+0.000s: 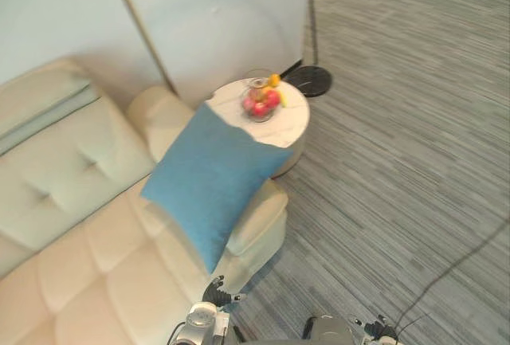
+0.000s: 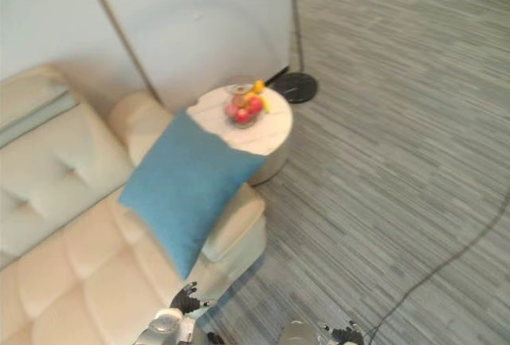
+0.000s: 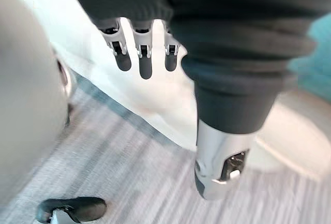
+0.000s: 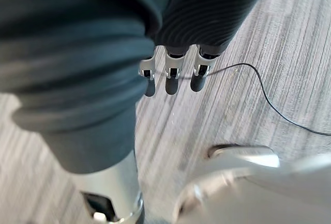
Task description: Pick up cushions and gather them together orderly.
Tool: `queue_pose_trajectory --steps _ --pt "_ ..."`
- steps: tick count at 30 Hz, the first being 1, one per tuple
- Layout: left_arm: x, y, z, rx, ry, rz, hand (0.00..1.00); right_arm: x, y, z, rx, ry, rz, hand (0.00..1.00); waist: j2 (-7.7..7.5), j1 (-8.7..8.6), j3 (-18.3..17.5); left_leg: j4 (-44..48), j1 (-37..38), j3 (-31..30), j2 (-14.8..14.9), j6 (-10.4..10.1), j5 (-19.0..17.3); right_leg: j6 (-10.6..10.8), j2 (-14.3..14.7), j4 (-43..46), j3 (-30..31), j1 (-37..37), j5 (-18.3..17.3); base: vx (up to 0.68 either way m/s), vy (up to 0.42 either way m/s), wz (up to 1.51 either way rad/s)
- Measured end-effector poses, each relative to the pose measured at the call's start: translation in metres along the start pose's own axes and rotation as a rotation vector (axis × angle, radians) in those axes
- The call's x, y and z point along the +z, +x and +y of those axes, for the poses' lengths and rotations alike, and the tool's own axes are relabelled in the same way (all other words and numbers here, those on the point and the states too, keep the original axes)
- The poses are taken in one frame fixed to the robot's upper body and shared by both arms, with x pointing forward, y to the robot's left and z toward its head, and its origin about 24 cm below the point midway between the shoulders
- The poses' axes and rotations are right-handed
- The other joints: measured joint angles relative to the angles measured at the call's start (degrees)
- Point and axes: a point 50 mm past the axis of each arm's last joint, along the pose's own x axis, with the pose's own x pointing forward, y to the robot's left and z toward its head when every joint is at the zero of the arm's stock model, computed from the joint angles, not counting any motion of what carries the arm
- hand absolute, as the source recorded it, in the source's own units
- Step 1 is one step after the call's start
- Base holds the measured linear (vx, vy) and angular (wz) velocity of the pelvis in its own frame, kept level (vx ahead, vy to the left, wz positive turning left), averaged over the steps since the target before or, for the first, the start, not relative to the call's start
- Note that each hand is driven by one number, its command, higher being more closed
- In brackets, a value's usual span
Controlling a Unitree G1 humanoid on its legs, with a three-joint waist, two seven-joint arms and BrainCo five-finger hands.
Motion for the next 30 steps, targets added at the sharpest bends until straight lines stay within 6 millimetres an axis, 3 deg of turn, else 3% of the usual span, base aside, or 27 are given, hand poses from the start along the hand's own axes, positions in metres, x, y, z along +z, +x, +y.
queue_pose_trajectory --steps 2,4,6,7,9,12,13,14,18,22,25,30 --pt "-0.004 -0.001 0.004 0.009 0.002 0.011 0.00 -0.001 0.000 0.002 0.006 0.000 0.003 0.00 -0.68 -0.12 -0.4 -1.9 0.5 -1.8 -1.5 1.1 -0.1 0.1 -1.2 1.1 -1.1 0.2 -0.1 0.00 0.114 0.43" --pt "-0.006 -0.001 0.003 0.006 -0.004 0.019 0.00 -0.005 -0.001 0.001 0.004 -0.010 0.013 0.00 -1.07 -0.44 -0.7 -6.1 2.4 -3.9 -3.8 3.1 -0.7 2.0 -4.2 7.1 -1.1 -0.4 -1.2 -0.04 0.124 0.63" --pt "-0.011 -0.002 0.001 -0.004 -0.004 0.037 0.00 -0.012 -0.004 0.000 0.004 -0.005 0.028 0.00 -2.18 -1.36 -1.0 -9.0 4.7 -7.9 -6.9 4.4 -0.6 4.0 -8.6 19.3 2.8 -3.5 -0.5 -0.04 0.093 1.02" --pt "-0.013 -0.003 0.003 -0.001 -0.003 0.041 0.00 -0.016 -0.004 -0.003 0.001 -0.011 0.038 0.00 -2.55 -1.68 -1.5 -9.3 5.3 -9.6 -7.6 4.7 -0.4 4.2 -9.0 23.6 6.3 -5.1 0.8 0.01 0.071 0.94" --pt "-0.014 -0.003 0.006 0.007 0.001 0.045 0.00 -0.019 -0.005 -0.001 0.015 -0.020 0.047 0.00 -2.32 -1.90 -1.9 -9.2 5.6 -11.9 -7.5 5.3 -0.2 4.3 -6.9 24.8 12.2 -6.1 -1.3 0.05 -0.011 0.70" --pt "-0.017 -0.004 0.010 0.024 -0.012 0.054 0.00 -0.018 -0.005 0.002 0.032 -0.033 0.044 0.00 -1.69 -2.43 -2.2 -8.4 4.0 -16.3 -5.8 4.3 0.4 3.2 0.2 17.7 21.4 -8.4 -5.1 0.10 -0.120 0.78" --pt "-0.017 -0.004 0.011 0.031 -0.027 0.054 0.00 -0.018 -0.005 0.003 0.035 -0.033 0.041 0.00 -2.00 -2.69 -2.3 -7.3 2.8 -18.4 -5.2 3.4 0.8 3.1 2.7 12.4 26.1 -8.6 -4.3 0.11 -0.222 0.97" --pt "-0.017 -0.003 0.015 0.039 -0.026 0.051 0.00 -0.022 -0.007 0.003 0.036 -0.032 0.054 0.00 -3.54 -2.86 -2.6 -6.4 1.7 -19.9 -6.3 2.3 0.7 3.7 3.1 5.4 29.8 -7.5 -0.2 0.10 -0.212 0.99" --pt "-0.019 -0.004 0.003 0.030 -0.098 0.066 0.00 -0.022 -0.005 -0.005 0.009 -0.016 0.060 0.00 -0.35 -1.70 -3.0 -5.4 1.0 -21.9 -2.0 0.1 0.3 3.0 6.4 3.5 25.9 -5.1 -0.3 0.11 -0.191 0.38" --pt "-0.019 -0.004 0.003 0.036 -0.122 0.064 0.00 -0.023 -0.006 -0.005 0.008 -0.009 0.060 0.00 -1.15 -1.24 -3.5 -7.4 2.3 -22.3 -0.3 -1.4 1.4 2.1 7.8 1.2 23.7 -2.8 0.1 0.01 -0.106 0.20" --pt "-0.019 -0.004 0.006 0.041 -0.116 0.059 0.00 -0.029 -0.008 -0.006 0.006 -0.008 0.076 0.00 -1.98 -1.09 -3.8 -7.4 1.8 -23.4 -1.0 -1.0 1.8 1.7 7.1 0.2 22.7 -1.9 0.3 -0.05 0.017 0.21" --pt "-0.024 -0.005 0.014 0.059 -0.101 0.076 0.00 -0.037 -0.010 -0.005 0.007 0.002 0.100 0.00 -2.10 -1.03 -4.4 -9.2 1.9 -23.8 -2.5 -0.1 2.9 2.0 5.7 -1.8 22.2 -0.9 1.1 -0.05 0.044 0.10"
